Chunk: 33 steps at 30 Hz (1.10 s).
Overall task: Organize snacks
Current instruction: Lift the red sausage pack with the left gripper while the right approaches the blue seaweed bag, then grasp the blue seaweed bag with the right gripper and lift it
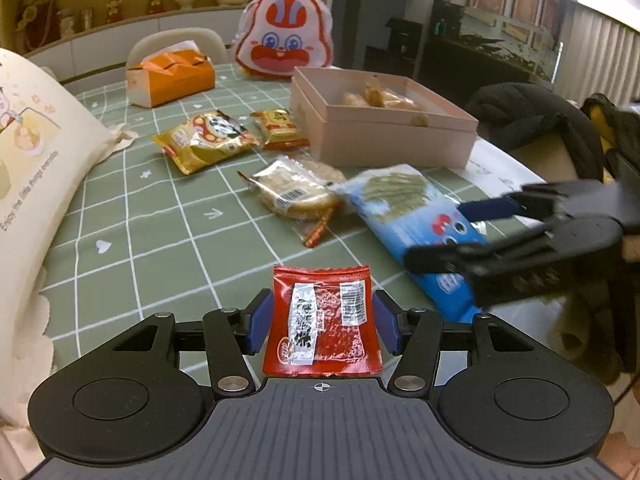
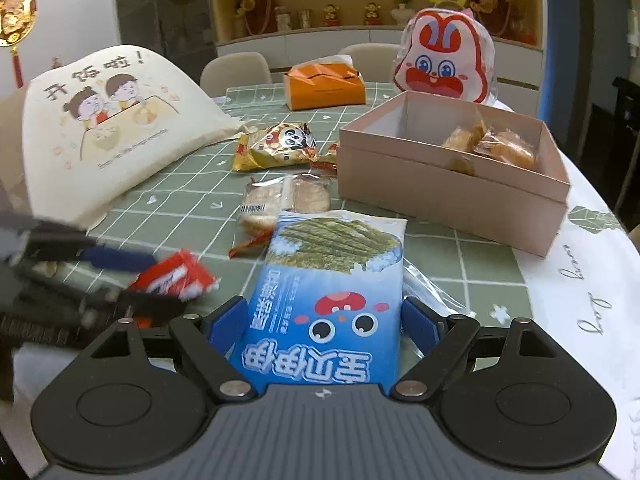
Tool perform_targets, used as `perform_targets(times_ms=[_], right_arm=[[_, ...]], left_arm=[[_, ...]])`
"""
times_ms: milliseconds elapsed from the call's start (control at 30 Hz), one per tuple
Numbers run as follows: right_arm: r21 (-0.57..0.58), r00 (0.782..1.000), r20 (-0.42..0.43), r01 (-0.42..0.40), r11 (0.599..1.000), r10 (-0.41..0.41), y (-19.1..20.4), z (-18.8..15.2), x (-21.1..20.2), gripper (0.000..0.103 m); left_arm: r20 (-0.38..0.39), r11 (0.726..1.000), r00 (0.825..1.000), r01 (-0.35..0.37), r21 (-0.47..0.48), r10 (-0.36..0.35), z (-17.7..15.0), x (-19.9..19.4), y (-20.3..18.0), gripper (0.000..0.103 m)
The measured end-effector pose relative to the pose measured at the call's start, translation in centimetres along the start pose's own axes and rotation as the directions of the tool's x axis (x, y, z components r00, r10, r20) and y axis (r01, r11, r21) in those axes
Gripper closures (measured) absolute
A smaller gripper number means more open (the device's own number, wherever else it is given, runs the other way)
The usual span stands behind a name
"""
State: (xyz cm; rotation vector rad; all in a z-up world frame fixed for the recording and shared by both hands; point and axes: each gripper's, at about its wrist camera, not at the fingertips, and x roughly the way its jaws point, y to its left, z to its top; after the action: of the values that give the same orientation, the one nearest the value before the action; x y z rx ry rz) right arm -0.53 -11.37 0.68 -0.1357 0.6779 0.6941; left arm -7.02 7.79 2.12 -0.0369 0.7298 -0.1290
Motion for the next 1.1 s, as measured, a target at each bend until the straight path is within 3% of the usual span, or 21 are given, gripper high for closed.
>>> perform_targets(times_ms=[333,433,600,733,800,833,867,1000,1033,1067,1100], right_arm=[[-0.052,0.998,-0.048,0.037,0.998,-0.039,0.3,0.6,1.6,0.012],[-0.087,0.997,-0.027,0.073,0.994,-0.075,0.8,0.4,1.8,0.013],[-0.088,0.999,0.022,0.052,0.995,-0.050,-0.1,-0.1,-0.8,0.016],[-0.116,0.995,0.065,0.082,0.990,-0.075,-1.4,-1.0,-4.1,0.016],[-0.119,0.992,0.082,0.103,0.988,-0.094,-2.1,-1.2,-5.7,0.022],[-0.116,0.992,0.084,0.106,0.988,-0.096,-2.7,-1.0,-6.6,0.039],[-0.097,0.992,0.091,0.100,0.990,-0.091,-3.3,-0.5,-7.5,0.046],[-0.005,0.985,0.165,0.047,0.999,-0.046,-6.4,2.4,-10.7,0.046],[-0.001,0.984,0.169,0.049,0.999,-0.048,-6.9,2.7,-10.9,0.041],[0.008,0.986,0.161,0.050,0.999,-0.051,-7.4,2.9,-10.8,0.026],[0.024,0.988,0.145,0.040,0.999,-0.043,-7.8,2.7,-10.5,0.019]], left_arm=[[0.005,1.000,1.000,0.005,0.007,-0.005,-0.6,-0.4,-0.6,0.043],[0.004,1.000,1.000,0.006,0.005,-0.006,-0.7,-0.5,-0.8,0.043],[0.001,0.999,1.000,0.027,0.024,-0.027,-0.9,-0.8,-1.4,0.043],[0.015,0.997,0.998,0.052,0.052,-0.053,-0.7,-1.1,-2.5,0.044],[0.041,0.996,0.997,0.068,0.065,-0.071,0.0,-1.5,-3.0,0.045],[0.062,0.994,0.995,0.077,0.072,-0.082,0.8,-1.9,-3.2,0.045],[0.086,0.993,0.992,0.083,0.080,-0.089,1.5,-2.3,-3.4,0.045],[0.194,0.992,0.976,0.078,0.102,-0.096,4.9,-3.5,-3.8,0.045],[0.205,0.992,0.974,0.078,0.101,-0.098,5.3,-3.5,-3.9,0.045],[0.208,0.992,0.973,0.081,0.102,-0.101,5.6,-3.4,-4.0,0.045],[0.201,0.991,0.974,0.084,0.102,-0.104,5.6,-3.0,-4.1,0.045]])
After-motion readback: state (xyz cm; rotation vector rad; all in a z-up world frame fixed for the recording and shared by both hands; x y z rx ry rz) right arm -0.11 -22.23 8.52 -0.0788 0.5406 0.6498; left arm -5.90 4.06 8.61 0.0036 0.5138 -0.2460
